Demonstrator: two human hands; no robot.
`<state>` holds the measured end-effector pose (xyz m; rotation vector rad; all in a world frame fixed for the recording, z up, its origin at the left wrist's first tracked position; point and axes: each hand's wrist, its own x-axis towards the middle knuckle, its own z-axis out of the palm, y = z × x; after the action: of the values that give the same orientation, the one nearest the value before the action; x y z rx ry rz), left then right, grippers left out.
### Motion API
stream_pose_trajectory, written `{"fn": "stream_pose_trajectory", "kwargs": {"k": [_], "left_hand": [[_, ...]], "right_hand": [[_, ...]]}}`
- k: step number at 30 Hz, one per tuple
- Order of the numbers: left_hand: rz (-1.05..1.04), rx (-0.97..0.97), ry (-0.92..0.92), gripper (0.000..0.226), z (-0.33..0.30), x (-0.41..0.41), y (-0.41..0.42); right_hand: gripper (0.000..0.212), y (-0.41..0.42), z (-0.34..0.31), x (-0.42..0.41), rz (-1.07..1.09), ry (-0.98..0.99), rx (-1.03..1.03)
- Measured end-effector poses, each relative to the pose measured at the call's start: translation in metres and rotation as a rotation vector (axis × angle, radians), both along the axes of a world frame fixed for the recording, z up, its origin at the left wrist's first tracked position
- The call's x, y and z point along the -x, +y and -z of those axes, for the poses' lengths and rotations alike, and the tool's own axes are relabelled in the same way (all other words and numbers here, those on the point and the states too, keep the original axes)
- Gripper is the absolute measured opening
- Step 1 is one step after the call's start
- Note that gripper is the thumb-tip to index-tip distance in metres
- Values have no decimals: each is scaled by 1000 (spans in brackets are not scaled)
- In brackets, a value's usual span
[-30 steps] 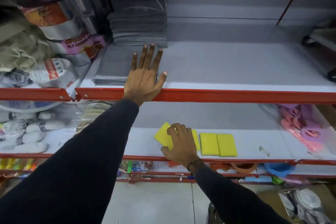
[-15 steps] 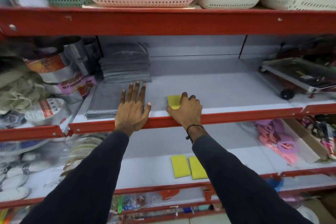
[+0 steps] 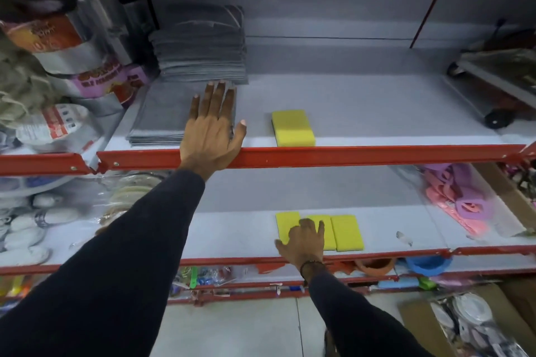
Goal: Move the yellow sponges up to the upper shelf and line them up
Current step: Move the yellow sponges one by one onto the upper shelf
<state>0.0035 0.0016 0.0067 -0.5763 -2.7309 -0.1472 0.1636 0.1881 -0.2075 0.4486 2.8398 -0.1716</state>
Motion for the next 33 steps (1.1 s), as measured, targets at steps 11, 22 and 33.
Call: {"fn": "stream_pose_trajectory", "kwargs": {"k": [11, 22, 33], "left_hand": [[-11, 0, -24, 82, -4, -3, 2], [-13, -22, -47, 81, -10, -12, 2], [-9, -29, -29, 81, -6, -11, 2]], "right_hand": [[35, -26, -33, 18, -266, 436, 214], [31, 47, -236, 18, -129, 1392, 401], [13, 74, -178, 11, 225, 1378, 153]]}}
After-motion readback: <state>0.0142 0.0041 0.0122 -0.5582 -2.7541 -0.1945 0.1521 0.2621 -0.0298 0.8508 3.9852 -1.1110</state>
